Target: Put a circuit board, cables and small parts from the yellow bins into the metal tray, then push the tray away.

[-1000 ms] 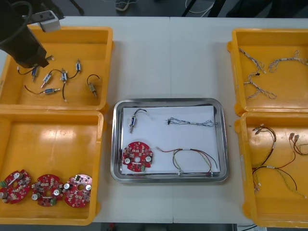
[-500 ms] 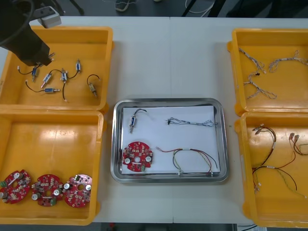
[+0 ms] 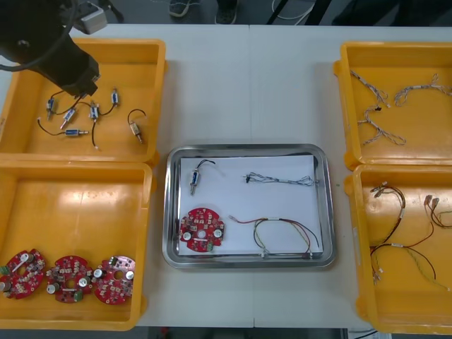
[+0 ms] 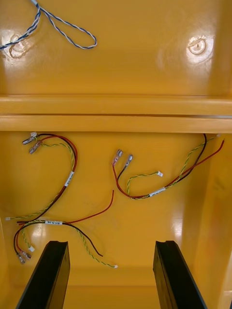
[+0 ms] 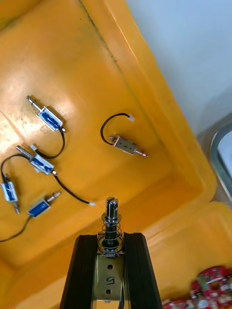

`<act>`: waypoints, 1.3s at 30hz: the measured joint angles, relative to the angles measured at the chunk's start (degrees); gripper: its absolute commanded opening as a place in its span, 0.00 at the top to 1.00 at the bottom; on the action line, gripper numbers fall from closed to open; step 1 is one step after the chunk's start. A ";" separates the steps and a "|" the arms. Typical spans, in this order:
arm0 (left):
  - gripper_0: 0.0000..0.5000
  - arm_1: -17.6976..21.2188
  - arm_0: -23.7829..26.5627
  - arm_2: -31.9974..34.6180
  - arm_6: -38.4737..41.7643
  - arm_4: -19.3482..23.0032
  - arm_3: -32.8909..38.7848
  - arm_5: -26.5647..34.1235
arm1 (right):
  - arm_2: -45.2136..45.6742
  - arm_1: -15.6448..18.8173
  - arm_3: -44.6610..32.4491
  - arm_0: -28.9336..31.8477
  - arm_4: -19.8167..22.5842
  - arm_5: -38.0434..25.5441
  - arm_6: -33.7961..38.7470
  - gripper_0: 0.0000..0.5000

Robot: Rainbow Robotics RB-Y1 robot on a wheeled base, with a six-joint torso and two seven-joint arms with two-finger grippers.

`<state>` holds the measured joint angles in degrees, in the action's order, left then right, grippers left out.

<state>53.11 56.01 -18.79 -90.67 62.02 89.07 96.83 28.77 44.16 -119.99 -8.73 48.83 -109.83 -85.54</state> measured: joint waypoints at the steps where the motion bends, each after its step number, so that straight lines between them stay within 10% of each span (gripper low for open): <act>1: 1.00 -0.30 0.01 0.00 2.33 -0.29 0.84 0.55 | 0.00 0.00 0.00 0.00 0.00 0.00 0.00 0.00; 14: 1.00 -7.41 2.42 0.00 8.53 -4.91 9.17 8.97 | -0.01 0.00 -0.03 0.01 0.00 0.00 0.00 0.00; 27: 1.00 -20.13 2.90 -0.15 36.14 -15.14 14.90 12.75 | -0.01 0.00 -0.04 0.01 0.00 0.00 0.00 0.00; 39: 1.00 -26.34 2.97 -10.95 45.33 -21.28 15.58 12.77 | -0.02 0.00 -0.04 0.02 0.01 0.00 0.00 0.00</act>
<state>26.77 58.98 -29.74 -45.34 40.74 104.65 109.60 28.76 44.16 -120.03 -8.71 48.84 -109.83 -85.53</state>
